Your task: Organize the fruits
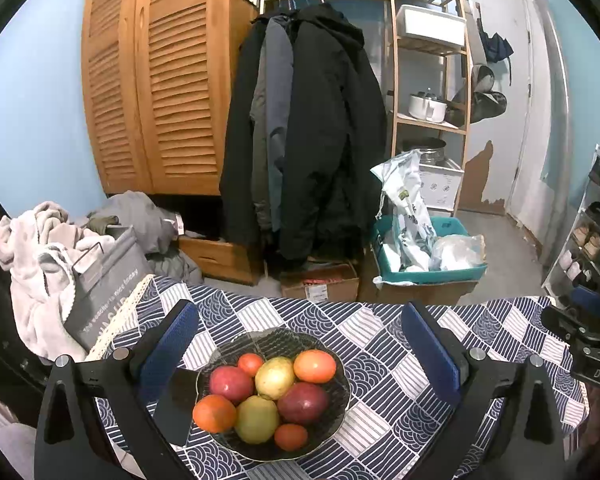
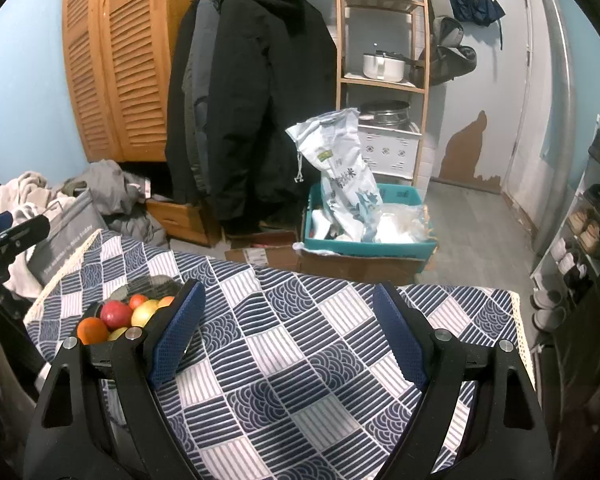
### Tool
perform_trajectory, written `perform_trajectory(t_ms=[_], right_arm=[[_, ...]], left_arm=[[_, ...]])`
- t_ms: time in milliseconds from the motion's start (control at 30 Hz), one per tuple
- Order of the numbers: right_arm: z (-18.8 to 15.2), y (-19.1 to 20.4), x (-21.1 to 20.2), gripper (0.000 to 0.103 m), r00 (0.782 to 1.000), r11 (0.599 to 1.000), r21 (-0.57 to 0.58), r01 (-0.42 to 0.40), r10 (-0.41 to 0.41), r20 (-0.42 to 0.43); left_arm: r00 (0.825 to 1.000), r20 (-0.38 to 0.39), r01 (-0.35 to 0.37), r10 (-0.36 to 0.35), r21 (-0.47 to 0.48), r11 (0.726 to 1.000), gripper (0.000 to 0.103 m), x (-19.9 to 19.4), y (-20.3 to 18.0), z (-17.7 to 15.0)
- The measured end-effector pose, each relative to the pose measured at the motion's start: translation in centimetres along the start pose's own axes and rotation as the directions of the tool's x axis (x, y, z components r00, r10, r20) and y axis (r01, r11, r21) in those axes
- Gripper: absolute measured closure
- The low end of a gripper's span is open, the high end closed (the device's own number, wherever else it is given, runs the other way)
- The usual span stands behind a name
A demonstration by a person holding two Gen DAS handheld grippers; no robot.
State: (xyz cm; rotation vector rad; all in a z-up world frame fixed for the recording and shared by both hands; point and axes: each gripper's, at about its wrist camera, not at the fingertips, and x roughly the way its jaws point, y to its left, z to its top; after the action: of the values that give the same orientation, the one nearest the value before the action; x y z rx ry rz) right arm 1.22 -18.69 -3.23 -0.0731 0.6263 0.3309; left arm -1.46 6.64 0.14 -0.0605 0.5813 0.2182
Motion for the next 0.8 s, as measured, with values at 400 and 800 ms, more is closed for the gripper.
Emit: perform_trajectory(t_ms=[400,800], right_arm=[[0.0,-0.1,0.0,0.018,1.0,1.0,-0.001,0.0,0.0,0.0],[0.0,-0.1,0.0,0.018,1.0,1.0,-0.002,-0.001,0.001,0.001]], left_arm=[[1.0,-0.026,0.001,-0.001,-0.008,1.0,0.001,0.3,0.1,0.1],[0.998,-0.057,-0.009,0.007,-0.029,1.0,0.001,1.1,0.3,-0.2]])
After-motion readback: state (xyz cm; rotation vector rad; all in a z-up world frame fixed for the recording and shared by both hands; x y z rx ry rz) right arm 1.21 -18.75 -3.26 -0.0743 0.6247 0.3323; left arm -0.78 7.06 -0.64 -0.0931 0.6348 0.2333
